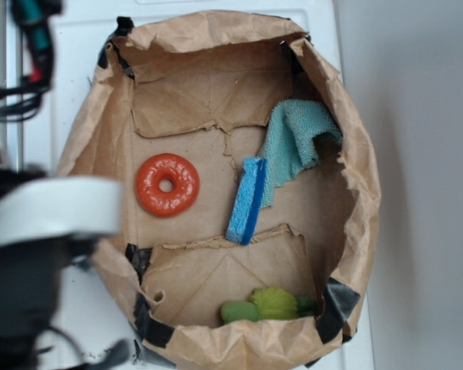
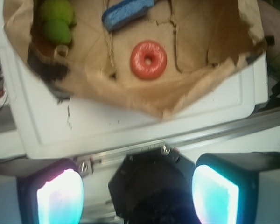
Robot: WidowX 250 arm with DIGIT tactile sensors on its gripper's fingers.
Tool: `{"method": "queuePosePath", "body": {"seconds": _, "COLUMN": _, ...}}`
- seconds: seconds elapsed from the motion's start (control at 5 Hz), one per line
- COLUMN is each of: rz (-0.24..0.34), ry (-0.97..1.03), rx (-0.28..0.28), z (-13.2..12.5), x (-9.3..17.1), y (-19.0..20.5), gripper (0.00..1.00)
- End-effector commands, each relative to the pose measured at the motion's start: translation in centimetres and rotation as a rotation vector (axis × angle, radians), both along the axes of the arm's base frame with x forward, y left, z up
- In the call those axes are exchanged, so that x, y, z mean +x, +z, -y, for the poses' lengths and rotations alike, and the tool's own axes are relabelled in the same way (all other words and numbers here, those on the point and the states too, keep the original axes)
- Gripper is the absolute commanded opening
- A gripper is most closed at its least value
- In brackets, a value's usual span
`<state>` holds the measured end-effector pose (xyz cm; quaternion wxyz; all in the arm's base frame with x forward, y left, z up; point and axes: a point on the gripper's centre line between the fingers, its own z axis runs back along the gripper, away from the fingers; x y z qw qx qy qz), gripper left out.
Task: Grab the blue sponge.
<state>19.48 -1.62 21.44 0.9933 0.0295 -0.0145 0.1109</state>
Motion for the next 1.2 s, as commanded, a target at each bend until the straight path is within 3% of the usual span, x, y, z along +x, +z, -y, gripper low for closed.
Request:
{"method": "queuePosePath", "body": {"seconds": 0.0, "rz": 0.266, "ry": 0.187, "rx": -0.009, "z": -5.4, "x": 4.7, "y": -2.0, "gripper": 1.0}}
{"method": "queuePosePath", "body": {"seconds": 0.2, "rz": 0.272, "ry": 0.344, "rx": 0.016, "z": -7.5, "x": 6.3, "y": -4.4, "gripper": 1.0}}
{"method": "queuePosePath", "body": {"seconds": 0.4, "rz": 0.188, "ry": 0.42, "rx": 0.058, "z": -8.2, "x": 7.6, "y": -7.0, "gripper": 1.0}}
{"method": "queuePosePath", "body": {"seconds": 1.0, "rz": 0.188, "ry": 0.42, "rx": 0.058, "z": -8.2, "x": 7.6, "y": -7.0, "gripper": 1.0}}
